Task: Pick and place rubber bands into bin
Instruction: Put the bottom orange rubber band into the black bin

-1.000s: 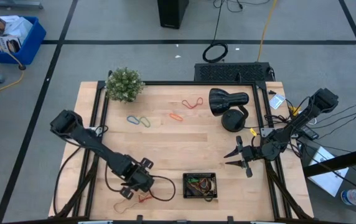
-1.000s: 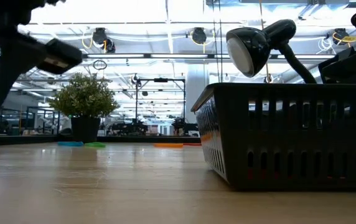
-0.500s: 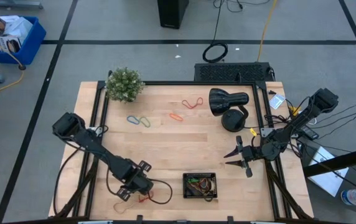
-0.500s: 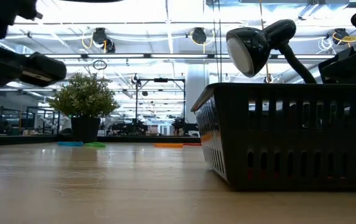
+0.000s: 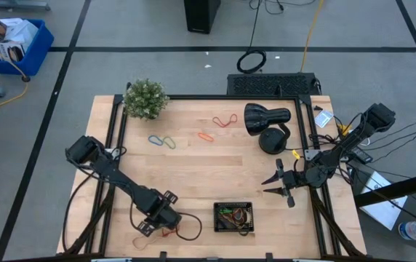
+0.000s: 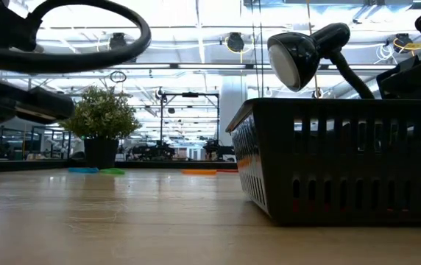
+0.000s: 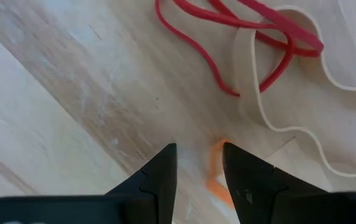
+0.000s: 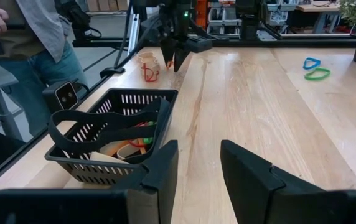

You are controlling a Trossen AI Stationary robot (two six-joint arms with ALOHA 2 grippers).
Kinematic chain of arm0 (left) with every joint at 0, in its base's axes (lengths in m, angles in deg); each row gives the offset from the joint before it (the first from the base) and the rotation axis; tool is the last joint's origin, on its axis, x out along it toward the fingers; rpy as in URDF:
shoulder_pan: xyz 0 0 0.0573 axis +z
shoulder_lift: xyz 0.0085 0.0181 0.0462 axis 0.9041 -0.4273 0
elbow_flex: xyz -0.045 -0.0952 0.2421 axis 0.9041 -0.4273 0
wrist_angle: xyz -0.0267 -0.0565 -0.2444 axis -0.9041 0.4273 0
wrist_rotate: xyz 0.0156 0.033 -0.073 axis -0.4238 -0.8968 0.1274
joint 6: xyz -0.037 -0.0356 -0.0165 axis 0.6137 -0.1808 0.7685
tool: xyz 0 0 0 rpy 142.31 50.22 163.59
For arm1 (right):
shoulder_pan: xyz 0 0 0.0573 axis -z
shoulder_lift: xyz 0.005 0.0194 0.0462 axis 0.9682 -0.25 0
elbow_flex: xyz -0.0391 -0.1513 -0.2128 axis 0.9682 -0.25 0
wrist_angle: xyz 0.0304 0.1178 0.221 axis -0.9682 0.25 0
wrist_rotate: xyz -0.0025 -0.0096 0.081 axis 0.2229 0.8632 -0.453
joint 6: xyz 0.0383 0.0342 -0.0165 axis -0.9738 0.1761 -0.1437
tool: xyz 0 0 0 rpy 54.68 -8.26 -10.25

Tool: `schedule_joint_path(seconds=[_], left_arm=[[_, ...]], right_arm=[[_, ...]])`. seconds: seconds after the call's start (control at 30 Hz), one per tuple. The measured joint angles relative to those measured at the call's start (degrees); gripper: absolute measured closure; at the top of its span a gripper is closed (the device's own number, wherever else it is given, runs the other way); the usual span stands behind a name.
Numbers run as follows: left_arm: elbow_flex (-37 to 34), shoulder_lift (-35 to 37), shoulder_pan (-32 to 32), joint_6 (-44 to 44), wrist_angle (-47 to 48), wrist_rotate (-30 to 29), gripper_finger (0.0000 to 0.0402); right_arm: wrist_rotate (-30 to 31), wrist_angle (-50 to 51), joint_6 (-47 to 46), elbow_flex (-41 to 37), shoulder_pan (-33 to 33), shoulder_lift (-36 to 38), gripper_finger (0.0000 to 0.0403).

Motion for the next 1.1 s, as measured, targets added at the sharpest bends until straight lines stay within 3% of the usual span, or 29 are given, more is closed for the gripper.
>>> schedule_joint_path(seconds=[0.3,0.63,1.1], left_arm=[[0.0,0.0,0.0,0.7,1.3,0.4,0.0274],[0.0,-0.2,1.4,2.7,1.4,1.6,0.0392],[-0.1,0.3,4.3,7.4,1.1,0.3,0.0388]], right_arm=[[0.0,-0.1,0.1,0.0,0.0,0.0,0.0286],[0.0,-0.1,0.2,0.0,0.0,0.0,0.0287],[0.0,-0.1,0.0,0.0,0.0,0.0,0.0286]])
